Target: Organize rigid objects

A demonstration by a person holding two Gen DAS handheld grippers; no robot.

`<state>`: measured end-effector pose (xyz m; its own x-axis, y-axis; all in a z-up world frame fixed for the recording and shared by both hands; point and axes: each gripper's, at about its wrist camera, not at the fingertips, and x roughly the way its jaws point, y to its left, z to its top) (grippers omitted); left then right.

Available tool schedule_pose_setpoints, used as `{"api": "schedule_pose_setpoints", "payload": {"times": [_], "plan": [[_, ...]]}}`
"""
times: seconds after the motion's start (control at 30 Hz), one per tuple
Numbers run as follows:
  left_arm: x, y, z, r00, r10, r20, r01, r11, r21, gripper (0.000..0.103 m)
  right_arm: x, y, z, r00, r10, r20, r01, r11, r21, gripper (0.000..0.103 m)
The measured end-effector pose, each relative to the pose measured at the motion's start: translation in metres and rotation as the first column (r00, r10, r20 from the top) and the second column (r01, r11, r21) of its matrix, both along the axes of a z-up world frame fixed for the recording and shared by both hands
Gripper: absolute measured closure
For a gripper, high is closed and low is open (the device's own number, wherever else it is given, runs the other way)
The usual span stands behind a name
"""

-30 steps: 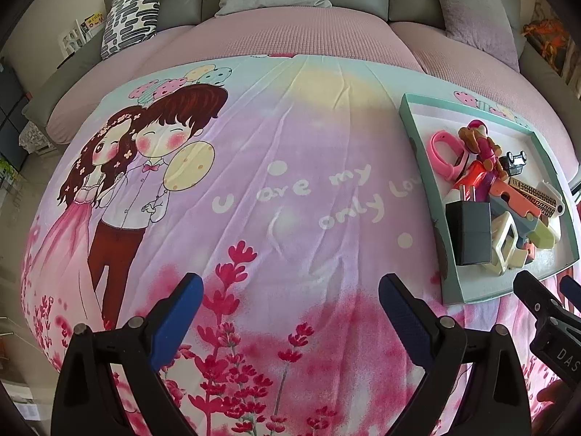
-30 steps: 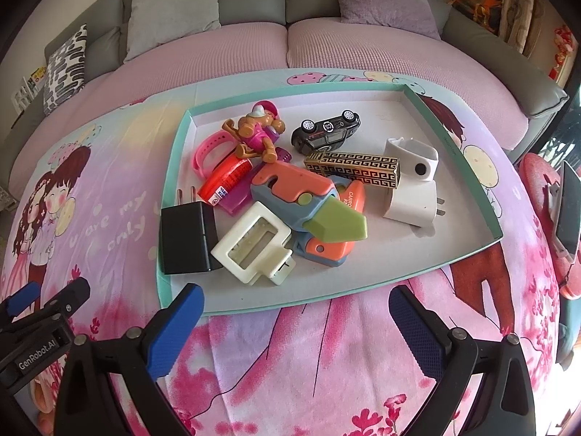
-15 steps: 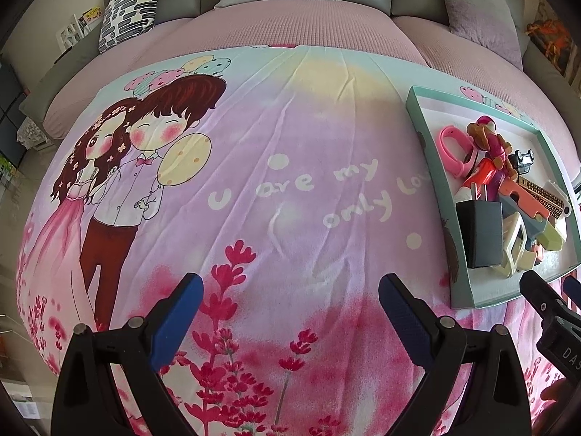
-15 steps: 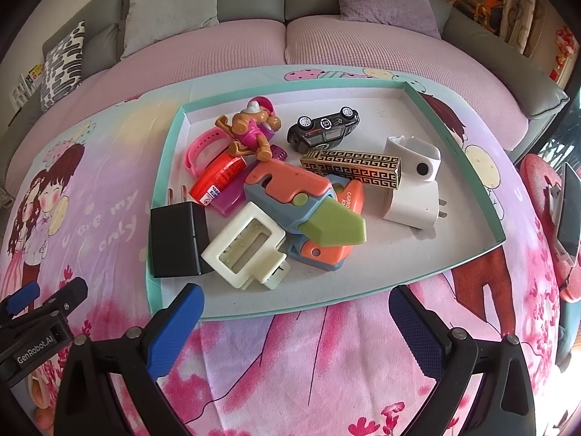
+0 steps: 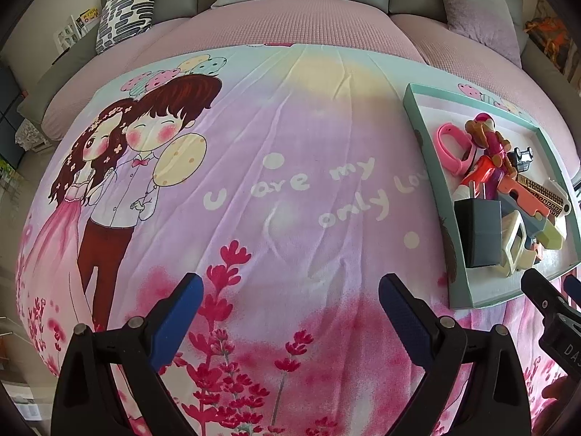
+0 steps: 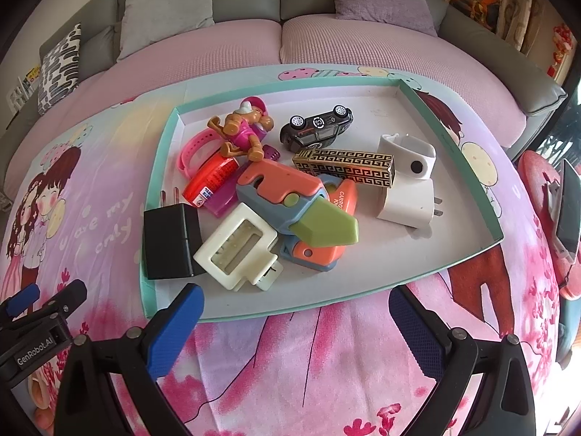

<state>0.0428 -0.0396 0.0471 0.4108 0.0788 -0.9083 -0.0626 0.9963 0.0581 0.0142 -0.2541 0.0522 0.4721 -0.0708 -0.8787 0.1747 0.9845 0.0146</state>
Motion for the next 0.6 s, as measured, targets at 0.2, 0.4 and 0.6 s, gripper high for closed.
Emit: {"api": "schedule_pose_setpoints", "payload": {"times": [0.2,0.4,0.6], "plan": [[-0.0003,-0.0011,-0.0010,1.000,-0.003,-0.008,0.003,1.000,0.008,0.006,0.0002,-0.0009,-0.0017,1.000,-0.002,-0.006,0.002,1.000,0.002,0.000],[-0.0001,-0.0017,-0.0020,1.000,-0.004,-0.012,0.004,1.000,0.006,0.006,0.0003,-0.0012,-0.0021,1.000,-0.004,-0.008,0.004,1.000,0.004,0.000],[-0.0007,-0.0031,-0.0019,1.000,-0.008,-0.013,0.008,1.000,0.016,0.006,0.0005,-0.0015,-0.0027,1.000,-0.005,-0.011,0.005,1.000,0.004,0.000]]}}
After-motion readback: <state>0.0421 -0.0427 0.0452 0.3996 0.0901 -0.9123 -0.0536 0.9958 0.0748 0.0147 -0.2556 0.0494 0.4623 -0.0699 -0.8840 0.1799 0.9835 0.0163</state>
